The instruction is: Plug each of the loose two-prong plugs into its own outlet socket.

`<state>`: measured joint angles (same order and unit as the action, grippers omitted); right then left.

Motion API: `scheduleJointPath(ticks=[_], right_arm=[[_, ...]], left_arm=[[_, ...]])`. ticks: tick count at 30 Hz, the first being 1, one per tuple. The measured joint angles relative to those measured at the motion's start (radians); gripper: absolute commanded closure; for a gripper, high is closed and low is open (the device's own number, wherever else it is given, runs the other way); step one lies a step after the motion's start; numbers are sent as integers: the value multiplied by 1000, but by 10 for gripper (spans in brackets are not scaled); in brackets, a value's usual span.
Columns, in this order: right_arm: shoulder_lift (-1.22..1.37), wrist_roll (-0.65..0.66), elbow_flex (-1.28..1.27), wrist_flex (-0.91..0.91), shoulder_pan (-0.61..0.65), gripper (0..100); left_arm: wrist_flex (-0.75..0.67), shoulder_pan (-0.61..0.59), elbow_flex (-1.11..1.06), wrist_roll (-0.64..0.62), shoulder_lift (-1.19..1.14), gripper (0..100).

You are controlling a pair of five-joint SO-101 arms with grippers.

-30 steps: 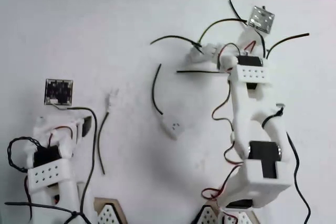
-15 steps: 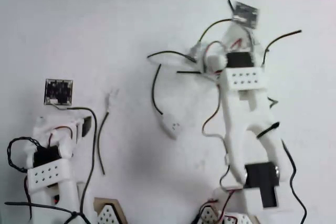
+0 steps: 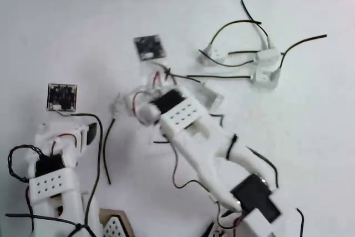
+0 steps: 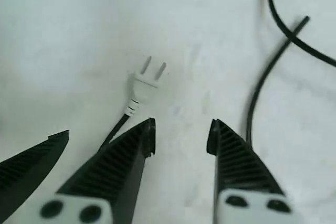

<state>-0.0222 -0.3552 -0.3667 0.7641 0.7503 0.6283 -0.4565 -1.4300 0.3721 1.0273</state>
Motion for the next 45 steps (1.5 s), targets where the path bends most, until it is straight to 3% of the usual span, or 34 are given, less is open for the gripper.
scheduleJointPath(ticks=[6,17,23,28,34,45], right_arm=[[110,0,0,-152,89,846],[278,0,0,-341,112,850],[356,20,55,-252,110,854],[384,58,112,-160,94,987],[385,58,115,-147,41,882],[385,6,118,-259,101,742]], left_arm=[[0,0,0,0,0,676],[0,0,0,0,0,676],[0,0,0,0,0,676],[0,0,0,0,0,676],[0,0,0,0,0,676],[0,0,0,0,0,676]])
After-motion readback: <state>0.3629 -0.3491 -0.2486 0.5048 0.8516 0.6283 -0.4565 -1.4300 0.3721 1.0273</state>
